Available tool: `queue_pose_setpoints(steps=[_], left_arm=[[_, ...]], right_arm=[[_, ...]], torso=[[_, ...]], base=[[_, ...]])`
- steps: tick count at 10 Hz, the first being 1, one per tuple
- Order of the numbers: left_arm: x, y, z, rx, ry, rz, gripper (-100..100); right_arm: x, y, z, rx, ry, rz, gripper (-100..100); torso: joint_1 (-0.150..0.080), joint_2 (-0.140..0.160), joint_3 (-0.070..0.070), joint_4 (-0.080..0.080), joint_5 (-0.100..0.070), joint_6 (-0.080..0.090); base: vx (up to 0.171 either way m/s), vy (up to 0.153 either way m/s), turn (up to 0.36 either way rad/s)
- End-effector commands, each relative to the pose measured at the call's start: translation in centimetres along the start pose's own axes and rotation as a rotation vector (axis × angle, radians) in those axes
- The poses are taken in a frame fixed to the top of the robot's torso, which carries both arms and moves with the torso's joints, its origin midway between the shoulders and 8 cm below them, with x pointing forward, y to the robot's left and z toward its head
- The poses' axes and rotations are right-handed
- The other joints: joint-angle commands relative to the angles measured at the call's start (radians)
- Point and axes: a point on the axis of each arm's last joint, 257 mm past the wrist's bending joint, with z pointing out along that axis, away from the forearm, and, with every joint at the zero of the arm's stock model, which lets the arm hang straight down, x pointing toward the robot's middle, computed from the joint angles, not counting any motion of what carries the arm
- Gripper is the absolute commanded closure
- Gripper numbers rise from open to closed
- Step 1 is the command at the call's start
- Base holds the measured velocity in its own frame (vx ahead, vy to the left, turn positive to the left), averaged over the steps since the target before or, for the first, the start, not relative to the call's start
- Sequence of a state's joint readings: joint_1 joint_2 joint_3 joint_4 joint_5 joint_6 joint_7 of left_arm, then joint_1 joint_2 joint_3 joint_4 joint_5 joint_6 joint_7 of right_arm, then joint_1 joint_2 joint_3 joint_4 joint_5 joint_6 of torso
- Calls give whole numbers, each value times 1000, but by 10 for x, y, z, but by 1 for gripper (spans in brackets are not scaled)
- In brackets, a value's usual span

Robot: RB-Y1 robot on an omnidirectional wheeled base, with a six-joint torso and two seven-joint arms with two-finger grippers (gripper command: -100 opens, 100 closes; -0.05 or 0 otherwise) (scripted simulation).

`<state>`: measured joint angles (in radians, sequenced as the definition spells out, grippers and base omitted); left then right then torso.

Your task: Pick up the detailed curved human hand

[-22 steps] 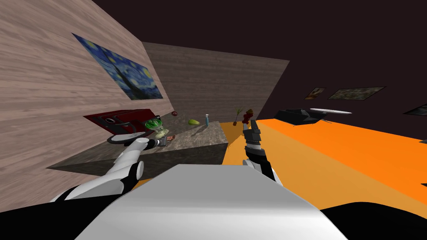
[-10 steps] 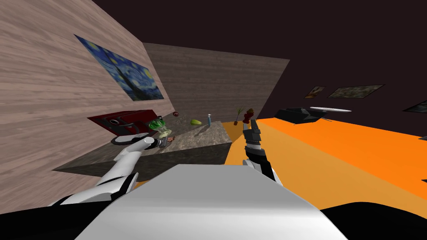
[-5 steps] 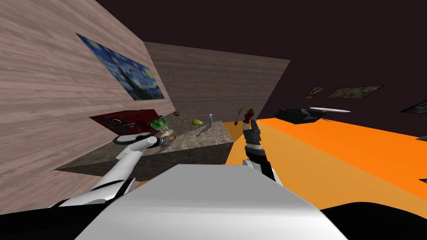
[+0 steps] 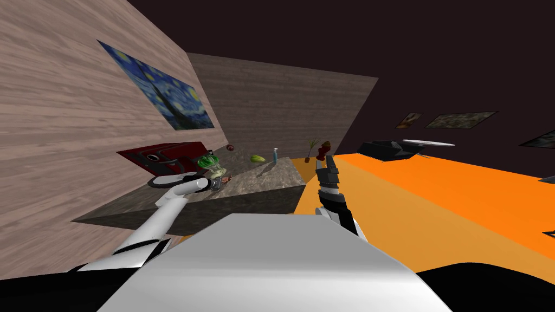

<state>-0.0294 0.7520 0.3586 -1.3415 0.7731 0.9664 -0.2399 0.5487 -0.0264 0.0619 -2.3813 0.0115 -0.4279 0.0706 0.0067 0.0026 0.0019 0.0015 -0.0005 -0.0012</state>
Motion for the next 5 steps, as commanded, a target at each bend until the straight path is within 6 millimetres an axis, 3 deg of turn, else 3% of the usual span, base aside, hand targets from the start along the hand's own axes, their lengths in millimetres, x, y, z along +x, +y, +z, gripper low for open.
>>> queue_pose_setpoints(steps=[1, 2, 3, 5], left_arm=[[4, -9, -2, 21, 6, -36, 100], [10, 14, 1, -17, -17, 15, 100], [18, 11, 1, -11, -8, 8, 100], [29, -7, -7, 29, 8, -25, 100]], right_arm=[[0, 0, 0, 0, 0, 0, 0], [0, 0, 0, 0, 0, 0, 0], [0, 0, 0, 0, 0, 0, 0], [0, 0, 0, 0, 0, 0, 0]], torso=[[0, 0, 0, 0, 0, 0], [-3, 0, 0, 0, -1, 0], [0, 0, 0, -1, 0, -1], [1, 0, -1, -1, 1, -1]], base=[[-4, 12, -11], [-5, 68, -16], [-10, 98, -3], [0, 28, 3]])
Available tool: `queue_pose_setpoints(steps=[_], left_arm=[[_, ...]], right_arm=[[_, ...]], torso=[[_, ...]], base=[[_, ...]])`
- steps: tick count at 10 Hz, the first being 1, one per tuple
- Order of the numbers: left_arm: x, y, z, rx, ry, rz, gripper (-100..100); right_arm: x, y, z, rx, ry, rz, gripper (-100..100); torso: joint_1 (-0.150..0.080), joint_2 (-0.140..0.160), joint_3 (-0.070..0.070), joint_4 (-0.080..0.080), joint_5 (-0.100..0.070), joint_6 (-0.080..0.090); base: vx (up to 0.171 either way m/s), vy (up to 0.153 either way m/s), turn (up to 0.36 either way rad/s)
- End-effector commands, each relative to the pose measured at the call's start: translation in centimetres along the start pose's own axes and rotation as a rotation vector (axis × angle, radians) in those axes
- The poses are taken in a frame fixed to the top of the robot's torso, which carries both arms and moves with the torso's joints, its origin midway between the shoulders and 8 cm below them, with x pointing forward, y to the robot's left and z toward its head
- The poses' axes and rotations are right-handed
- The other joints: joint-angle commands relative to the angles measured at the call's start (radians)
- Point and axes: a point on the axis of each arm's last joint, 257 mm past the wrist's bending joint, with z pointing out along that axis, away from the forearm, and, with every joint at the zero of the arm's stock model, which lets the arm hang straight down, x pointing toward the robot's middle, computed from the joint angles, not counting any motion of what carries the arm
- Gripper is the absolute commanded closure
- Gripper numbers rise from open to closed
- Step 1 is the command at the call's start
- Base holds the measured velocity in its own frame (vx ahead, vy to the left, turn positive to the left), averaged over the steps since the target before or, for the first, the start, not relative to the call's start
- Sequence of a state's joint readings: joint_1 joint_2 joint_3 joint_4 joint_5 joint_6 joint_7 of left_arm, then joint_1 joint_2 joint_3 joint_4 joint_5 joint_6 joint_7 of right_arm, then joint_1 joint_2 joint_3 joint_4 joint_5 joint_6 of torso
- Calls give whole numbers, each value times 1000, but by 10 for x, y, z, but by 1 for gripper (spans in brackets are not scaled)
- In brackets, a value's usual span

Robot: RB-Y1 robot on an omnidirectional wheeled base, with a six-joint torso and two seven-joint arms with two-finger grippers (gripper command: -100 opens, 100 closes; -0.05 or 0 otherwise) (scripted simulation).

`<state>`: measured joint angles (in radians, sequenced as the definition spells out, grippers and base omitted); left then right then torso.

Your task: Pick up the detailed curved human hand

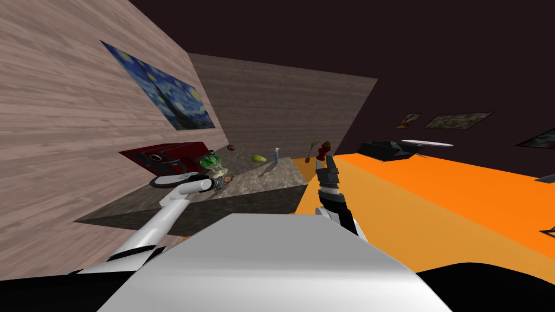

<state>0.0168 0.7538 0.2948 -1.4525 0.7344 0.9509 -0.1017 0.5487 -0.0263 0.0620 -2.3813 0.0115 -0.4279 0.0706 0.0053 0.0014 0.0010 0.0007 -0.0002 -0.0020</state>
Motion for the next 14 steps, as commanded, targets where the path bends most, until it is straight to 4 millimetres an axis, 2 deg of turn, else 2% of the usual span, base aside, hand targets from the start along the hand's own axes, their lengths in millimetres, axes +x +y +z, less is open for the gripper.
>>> queue_pose_setpoints(steps=[1, 2, 3, 5, 6, 9, 10, 11, 14], left_arm=[[5, -7, -2, 14, 5, -22, 100], [13, 17, 0, -18, -11, 18, 100], [26, 9, -3, 0, 7, 17, 100], [35, -2, -8, 24, 20, -25, 100], [43, 23, -5, -10, 7, 18, 100], [68, 5, -16, 36, 47, -24, 100], [68, 5, -16, 35, 47, -39, 100], [80, 31, -15, 5, 44, -4, 100], [104, 14, -26, 45, 86, -54, 100]], right_arm=[[0, 0, 0, 0, 0, 0, 0], [0, 0, 0, 0, 0, 0, 0], [0, 0, 0, 0, 0, 0, 0], [0, 0, 0, 0, 0, 0, 0], [0, 0, 0, 0, 0, 0, 0], [0, 0, 0, 0, 0, 0, 0], [0, 0, 0, 0, 0, 0, 0], [0, 0, 0, 0, 0, 0, 0], [0, 0, 0, 0, 0, 0, 0]], torso=[[0, 0, 0, 0, 0, 0], [-2, 0, 0, 0, 0, 0], [2, 1, 0, -1, 1, -1], [2, 0, 0, 0, 1, 1], [0, 0, 0, 0, 1, 1], [2, 0, -1, -2, 3, 1], [-1, -1, -1, -2, 3, 1], [-2, -1, -1, -2, 2, 1], [1, 1, -1, -2, 4, 1]], base=[[4, -9, -1], [3, 54, -23], [3, 86, 17], [-9, 44, -10], [-2, 84, -15], [-8, 50, 0], [4, -10, -3], [15, 75, -7], [-11, 51, -3]])
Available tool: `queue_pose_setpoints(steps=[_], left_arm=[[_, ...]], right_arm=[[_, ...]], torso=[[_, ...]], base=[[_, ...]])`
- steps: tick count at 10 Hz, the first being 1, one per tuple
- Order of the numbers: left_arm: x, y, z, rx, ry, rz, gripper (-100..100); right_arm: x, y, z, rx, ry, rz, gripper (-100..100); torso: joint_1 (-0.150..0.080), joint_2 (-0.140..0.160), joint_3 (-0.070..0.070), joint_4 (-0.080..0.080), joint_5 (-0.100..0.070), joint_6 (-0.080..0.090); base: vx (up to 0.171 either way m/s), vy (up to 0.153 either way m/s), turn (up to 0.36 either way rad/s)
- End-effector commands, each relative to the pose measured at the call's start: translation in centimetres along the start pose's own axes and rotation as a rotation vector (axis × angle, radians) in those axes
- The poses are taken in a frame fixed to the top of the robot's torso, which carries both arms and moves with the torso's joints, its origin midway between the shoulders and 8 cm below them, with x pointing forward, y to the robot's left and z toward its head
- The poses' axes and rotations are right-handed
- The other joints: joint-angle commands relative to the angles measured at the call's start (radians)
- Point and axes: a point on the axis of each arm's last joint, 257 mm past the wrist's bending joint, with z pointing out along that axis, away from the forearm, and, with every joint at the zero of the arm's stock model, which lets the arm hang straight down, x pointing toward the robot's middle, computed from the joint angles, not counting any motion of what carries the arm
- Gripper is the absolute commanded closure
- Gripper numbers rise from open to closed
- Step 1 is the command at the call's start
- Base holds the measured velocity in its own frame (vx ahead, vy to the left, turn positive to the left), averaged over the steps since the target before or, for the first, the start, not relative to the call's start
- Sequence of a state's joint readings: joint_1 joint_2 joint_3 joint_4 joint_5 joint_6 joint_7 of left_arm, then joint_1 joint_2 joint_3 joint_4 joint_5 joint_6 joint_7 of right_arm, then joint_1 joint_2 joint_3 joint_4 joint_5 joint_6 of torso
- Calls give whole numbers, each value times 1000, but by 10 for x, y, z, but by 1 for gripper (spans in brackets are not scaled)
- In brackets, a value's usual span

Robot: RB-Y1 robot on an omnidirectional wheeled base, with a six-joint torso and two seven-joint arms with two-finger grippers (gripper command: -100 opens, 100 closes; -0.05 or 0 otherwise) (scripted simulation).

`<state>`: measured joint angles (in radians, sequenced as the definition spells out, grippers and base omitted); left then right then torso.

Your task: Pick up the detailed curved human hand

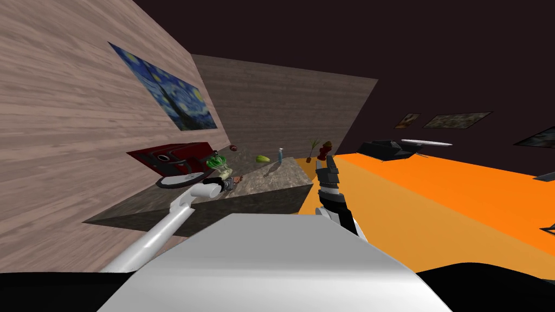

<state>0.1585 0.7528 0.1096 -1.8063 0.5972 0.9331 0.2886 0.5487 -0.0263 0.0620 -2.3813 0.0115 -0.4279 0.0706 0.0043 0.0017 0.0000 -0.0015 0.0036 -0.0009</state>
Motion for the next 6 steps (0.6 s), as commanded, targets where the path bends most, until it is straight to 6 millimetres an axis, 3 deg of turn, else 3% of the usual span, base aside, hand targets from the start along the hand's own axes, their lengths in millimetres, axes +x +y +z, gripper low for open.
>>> queue_pose_setpoints(steps=[1, 4, 6], left_arm=[[14, 25, -1, -22, 5, 14, 100], [44, 10, -12, 17, 58, -29, 100], [43, 11, -11, 14, 55, -35, 100]], right_arm=[[0, 0, 0, 0, 0, 0, 0], [0, 0, 0, 0, 0, 0, 0], [0, 0, 0, 0, 0, 0, 0]], torso=[[0, 0, 0, 0, 0, 0], [2, 0, 0, -1, 2, 0], [-2, 0, -1, -1, 1, -1]], base=[[-7, 71, -10], [-5, 51, -2], [0, 0, 0]])
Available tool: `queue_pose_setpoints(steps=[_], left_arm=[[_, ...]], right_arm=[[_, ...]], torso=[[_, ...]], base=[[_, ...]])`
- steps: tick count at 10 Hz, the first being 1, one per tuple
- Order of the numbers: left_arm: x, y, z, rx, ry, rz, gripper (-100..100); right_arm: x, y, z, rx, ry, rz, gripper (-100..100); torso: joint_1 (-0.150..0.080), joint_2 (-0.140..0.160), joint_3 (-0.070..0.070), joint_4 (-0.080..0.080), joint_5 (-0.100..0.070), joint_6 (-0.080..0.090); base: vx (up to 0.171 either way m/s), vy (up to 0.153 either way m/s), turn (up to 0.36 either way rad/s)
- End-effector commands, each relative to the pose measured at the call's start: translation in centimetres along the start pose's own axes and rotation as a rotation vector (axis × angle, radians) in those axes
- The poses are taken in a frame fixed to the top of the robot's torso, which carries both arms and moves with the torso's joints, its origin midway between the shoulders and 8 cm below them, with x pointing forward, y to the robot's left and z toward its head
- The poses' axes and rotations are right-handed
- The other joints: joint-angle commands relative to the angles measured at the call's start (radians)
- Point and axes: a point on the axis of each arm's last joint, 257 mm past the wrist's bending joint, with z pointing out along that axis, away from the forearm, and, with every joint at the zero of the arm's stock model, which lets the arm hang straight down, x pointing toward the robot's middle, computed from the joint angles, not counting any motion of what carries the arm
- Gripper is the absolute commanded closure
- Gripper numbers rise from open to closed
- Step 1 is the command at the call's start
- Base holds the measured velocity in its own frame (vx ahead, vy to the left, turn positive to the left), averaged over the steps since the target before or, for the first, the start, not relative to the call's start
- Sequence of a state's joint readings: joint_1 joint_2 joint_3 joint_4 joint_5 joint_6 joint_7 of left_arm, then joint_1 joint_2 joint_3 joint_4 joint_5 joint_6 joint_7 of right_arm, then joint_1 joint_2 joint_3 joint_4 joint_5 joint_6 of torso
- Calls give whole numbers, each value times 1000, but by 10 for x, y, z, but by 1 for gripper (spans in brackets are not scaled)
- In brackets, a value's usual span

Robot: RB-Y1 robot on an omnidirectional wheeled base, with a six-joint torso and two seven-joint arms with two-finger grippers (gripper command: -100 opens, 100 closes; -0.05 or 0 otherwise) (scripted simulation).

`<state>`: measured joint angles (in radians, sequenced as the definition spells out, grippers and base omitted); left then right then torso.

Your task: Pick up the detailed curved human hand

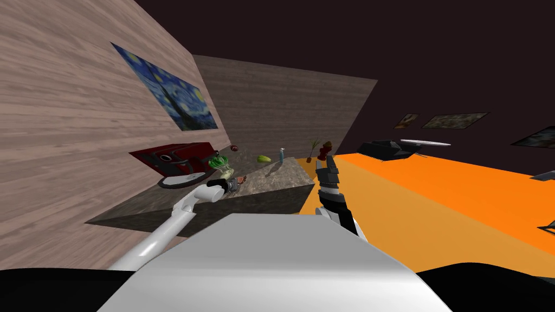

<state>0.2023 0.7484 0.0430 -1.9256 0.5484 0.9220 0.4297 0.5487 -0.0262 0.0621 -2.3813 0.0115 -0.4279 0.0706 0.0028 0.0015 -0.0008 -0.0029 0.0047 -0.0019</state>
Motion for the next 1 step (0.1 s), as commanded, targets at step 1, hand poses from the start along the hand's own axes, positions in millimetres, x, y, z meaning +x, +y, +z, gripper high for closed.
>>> queue_pose_setpoints(steps=[1], left_arm=[[0, 0, 0, 0, 0, 0, 0]], right_arm=[[0, 0, 0, 0, 0, 0, 0]], torso=[[0, 0, 0, 0, 0, 0]], base=[[0, 0, 0]])
